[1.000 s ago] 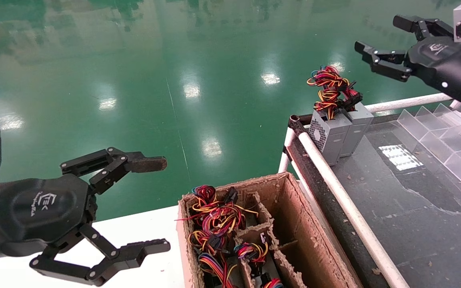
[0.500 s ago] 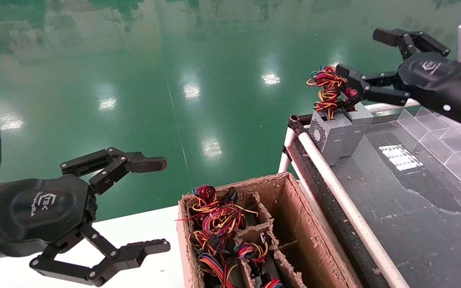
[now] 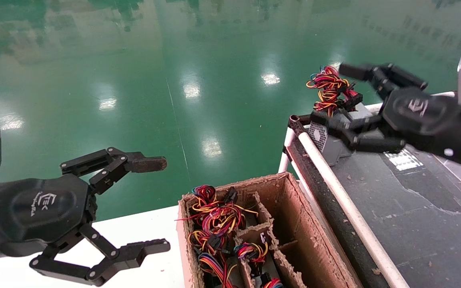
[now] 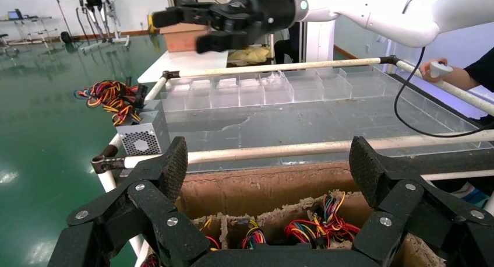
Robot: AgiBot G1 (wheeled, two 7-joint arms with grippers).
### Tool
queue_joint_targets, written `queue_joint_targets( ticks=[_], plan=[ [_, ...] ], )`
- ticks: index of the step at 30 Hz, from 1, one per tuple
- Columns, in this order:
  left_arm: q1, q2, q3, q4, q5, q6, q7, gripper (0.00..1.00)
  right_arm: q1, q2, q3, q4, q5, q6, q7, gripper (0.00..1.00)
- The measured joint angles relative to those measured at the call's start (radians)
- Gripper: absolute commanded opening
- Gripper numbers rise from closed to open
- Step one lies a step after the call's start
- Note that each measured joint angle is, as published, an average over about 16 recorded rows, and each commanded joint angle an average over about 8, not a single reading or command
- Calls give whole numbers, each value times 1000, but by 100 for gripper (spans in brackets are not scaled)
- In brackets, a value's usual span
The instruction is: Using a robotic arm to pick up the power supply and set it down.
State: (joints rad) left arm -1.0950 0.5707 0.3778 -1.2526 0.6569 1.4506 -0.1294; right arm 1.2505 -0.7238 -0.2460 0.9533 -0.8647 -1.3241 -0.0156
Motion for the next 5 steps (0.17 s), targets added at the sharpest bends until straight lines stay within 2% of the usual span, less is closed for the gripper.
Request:
queue_joint_targets(
  ticks=[5],
  plan=[
    [0,0,0,0,0,0,0,100,-22,14,-4,42,17,-22,26,100]
  ],
)
